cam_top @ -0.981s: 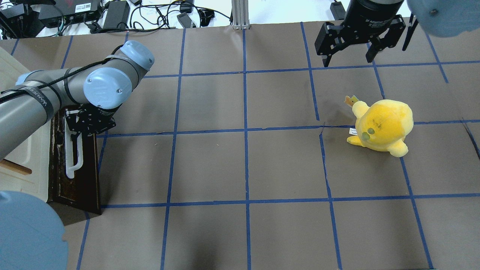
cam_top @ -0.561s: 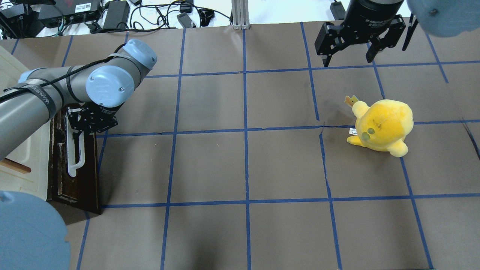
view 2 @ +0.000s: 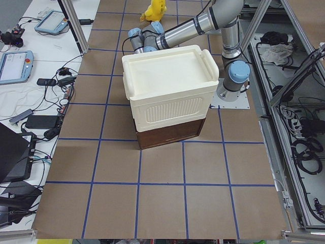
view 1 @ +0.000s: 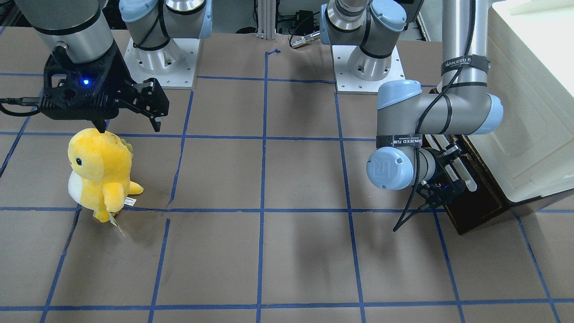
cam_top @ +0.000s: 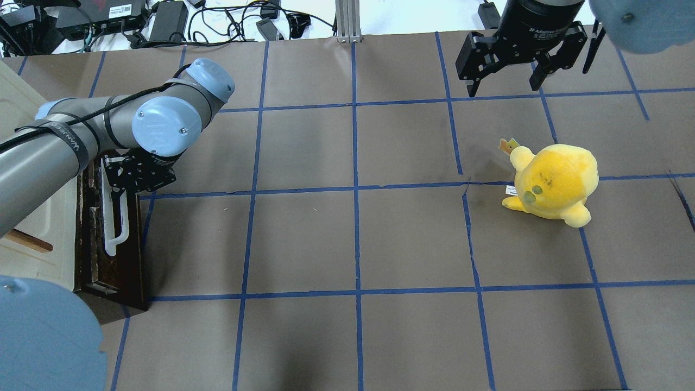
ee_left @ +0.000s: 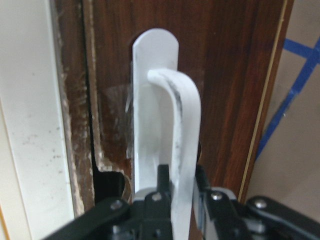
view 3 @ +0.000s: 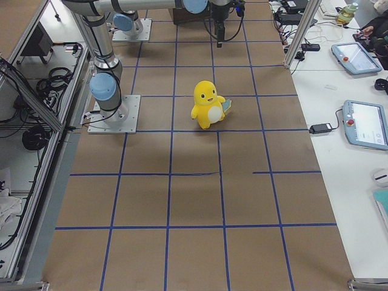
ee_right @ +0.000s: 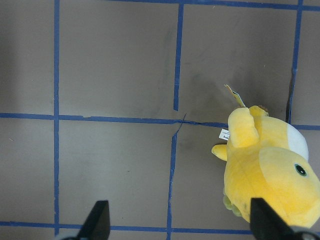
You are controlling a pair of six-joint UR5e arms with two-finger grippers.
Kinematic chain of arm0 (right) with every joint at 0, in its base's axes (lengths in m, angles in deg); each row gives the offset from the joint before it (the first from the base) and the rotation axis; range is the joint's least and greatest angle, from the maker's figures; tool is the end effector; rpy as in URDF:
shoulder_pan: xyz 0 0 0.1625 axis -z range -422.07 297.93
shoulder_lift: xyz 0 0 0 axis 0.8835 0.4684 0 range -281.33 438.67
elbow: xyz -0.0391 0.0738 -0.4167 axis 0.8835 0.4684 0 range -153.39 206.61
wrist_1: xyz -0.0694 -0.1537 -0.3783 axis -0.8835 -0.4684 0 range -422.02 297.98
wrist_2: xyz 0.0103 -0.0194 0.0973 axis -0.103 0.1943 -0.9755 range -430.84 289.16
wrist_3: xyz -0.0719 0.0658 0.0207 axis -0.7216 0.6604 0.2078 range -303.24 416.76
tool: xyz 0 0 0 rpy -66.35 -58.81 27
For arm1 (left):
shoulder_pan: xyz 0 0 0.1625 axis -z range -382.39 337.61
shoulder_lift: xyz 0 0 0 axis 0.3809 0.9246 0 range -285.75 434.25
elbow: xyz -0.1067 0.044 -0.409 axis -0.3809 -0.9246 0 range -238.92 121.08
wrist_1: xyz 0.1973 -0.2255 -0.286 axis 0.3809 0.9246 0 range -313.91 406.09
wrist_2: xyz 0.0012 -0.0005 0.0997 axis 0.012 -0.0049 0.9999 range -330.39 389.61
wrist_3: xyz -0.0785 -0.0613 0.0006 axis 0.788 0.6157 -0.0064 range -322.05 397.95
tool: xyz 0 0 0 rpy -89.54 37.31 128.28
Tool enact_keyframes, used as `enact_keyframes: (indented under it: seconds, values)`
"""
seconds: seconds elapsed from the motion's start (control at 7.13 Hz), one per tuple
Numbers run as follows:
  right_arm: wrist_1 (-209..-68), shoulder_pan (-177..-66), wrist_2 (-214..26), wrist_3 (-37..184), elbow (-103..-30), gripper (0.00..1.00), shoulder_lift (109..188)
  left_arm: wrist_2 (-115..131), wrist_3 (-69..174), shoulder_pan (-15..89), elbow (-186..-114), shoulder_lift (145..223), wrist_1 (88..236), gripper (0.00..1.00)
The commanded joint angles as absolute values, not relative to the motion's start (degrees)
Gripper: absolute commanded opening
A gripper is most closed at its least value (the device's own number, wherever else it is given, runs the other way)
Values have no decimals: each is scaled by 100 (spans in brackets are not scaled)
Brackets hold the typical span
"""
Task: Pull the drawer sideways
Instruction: 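Pull the handle with the left gripper, sliding the drawer out slightly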
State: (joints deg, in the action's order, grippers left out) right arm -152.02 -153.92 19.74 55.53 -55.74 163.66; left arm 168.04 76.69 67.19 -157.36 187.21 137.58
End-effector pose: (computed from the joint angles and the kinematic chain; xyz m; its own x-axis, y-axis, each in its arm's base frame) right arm 0.1494 -0.5285 0.5091 -0.9985 -0.0532 0.0110 -0.0537 0.9975 -0.0460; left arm -0.0548 -0.5488 0.2398 -0.5160 -0.2123 -0.8299 -0.4219 0.9061 0.0306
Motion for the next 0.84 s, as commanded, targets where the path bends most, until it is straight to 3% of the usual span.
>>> enact_keyframes:
  seconds: [0.0,0.7]
  values:
    - [-15202,-15392,1977,5553,-5574,100,16366,16804,7671,6726,-15736,18710,13758,0]
    - [-15202,-15392,1969,5553,-5574,100,16366,16795,7671,6814,-15631,18736,13793,0]
